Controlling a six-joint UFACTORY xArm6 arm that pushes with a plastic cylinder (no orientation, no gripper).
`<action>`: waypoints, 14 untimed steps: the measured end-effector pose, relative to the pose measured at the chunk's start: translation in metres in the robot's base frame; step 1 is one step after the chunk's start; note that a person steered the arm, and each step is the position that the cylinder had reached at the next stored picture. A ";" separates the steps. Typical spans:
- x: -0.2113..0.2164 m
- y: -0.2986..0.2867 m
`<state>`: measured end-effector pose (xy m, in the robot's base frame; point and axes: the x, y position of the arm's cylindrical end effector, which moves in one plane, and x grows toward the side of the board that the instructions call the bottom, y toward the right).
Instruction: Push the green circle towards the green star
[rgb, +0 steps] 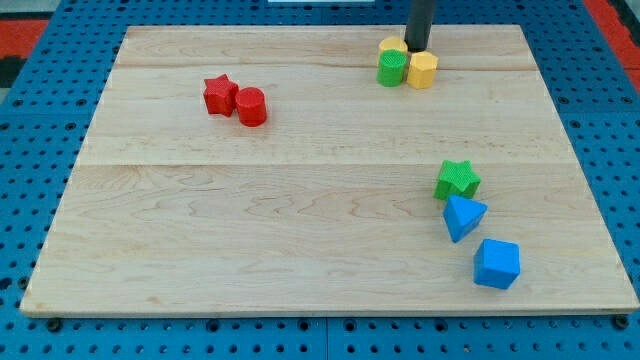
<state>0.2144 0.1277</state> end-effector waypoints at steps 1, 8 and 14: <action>-0.023 -0.033; 0.058 -0.038; 0.108 -0.023</action>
<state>0.3219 0.1046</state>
